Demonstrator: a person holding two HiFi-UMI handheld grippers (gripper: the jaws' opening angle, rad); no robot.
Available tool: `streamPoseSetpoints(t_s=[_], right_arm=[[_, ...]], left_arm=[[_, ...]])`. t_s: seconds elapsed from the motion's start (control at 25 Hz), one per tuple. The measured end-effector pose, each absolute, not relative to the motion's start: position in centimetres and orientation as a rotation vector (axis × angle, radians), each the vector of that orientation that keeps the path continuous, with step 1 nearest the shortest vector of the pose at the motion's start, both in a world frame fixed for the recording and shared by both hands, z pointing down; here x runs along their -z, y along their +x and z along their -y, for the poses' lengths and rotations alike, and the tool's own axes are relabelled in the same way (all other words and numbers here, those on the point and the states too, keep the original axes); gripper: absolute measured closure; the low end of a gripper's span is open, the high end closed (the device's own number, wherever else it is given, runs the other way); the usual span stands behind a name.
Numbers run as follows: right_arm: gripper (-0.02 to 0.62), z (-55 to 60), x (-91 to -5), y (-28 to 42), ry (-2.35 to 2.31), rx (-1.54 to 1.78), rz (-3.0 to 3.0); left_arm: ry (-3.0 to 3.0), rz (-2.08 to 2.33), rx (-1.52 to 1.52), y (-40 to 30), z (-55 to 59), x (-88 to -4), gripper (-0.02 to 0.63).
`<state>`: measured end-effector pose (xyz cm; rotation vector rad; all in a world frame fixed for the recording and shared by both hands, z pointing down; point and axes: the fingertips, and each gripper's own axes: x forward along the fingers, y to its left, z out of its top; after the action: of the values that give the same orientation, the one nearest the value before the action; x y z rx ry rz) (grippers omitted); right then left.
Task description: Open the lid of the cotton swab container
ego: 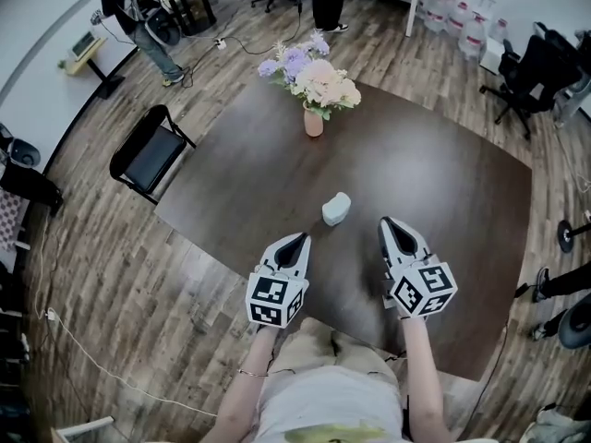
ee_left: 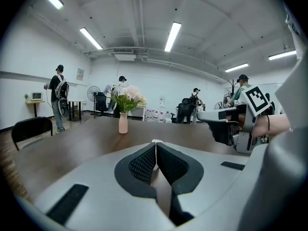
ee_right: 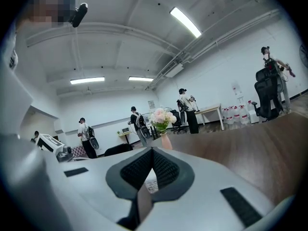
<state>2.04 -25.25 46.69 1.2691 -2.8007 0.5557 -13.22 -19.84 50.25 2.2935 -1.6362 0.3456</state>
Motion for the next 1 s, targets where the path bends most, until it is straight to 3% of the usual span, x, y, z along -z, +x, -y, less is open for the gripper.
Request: streamPoseSetpoints(t_s=[0.4, 0.44, 0.52, 0.76, 1.0], right_arm=[[0.574, 27.9, -49.8, 1.6, 1.298, -0.638, 2.736], [0.574, 28.1, -49.9, 1.5, 1.302, -0.641, 2.734], [0.574, 28.4, -50.3, 1.5, 1.312, -0.649, 2.727], [0.574, 28.8, -51.5, 2.2, 1.341, -0.680, 2.694], [0.574, 28.6, -52.7, 3.2, 1.380, -0.724, 2.659]], left_arm=[[2.269, 1.499, -0.397, -12.1, 24.3, -55.7, 0.578], [2.276, 1.477, -0.402, -11.9, 24.8, -56.1, 0.568], [2.286, 1.431, -0.420, -11.5, 25.4, -57.3, 0.486], [2.339, 1.343, -0.503, -10.1, 27.2, -59.7, 0.374], [2.367, 1.289, -0.582, -8.6, 28.7, -61.3, 0.354]])
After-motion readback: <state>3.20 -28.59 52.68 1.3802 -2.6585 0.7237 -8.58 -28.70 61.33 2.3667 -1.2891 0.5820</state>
